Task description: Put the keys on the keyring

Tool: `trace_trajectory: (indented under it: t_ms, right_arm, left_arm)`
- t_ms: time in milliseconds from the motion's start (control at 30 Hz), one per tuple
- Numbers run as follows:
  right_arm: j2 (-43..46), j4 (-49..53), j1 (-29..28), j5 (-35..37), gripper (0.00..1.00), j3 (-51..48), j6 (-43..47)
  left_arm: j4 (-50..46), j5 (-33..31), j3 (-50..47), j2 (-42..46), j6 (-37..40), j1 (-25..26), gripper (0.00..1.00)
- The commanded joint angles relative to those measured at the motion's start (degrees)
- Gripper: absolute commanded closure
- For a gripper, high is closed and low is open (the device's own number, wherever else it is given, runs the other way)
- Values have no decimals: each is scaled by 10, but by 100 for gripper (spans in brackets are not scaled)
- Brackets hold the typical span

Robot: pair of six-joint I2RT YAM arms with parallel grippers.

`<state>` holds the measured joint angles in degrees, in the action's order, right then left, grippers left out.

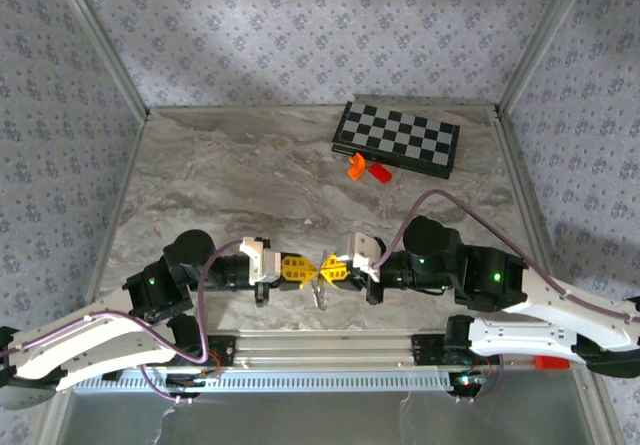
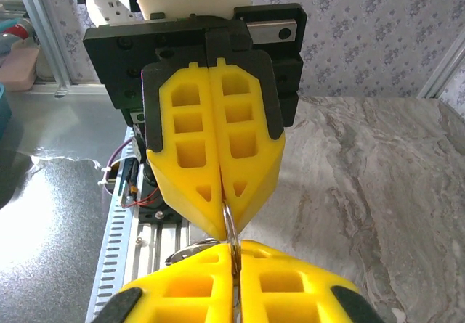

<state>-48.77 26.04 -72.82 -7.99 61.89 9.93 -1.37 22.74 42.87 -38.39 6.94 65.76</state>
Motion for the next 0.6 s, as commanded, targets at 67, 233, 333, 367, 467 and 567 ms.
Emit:
trace_trajectory:
  t_ms: [67,233,333,367,467,567]
  right_arm:
    - [-1,-13,4,0,100,-3,-2]
    - [-9,18,1,16,100,10,4]
    - [-21,47,-3,34,100,27,11]
    - [-27,58,-5,41,100,34,13]
    - [-48,97,-10,60,100,56,21]
    - [-70,129,-14,80,100,87,28]
  left_arm:
    - [15,7,12,0,1,3,100]
    - [-53,-44,36,-1,26,3,93]
    - [-98,-77,49,2,45,3,82]
    - [-116,-91,55,1,53,3,80]
    - [-158,-113,73,-6,68,3,79]
    - [-178,-112,84,-14,73,3,77]
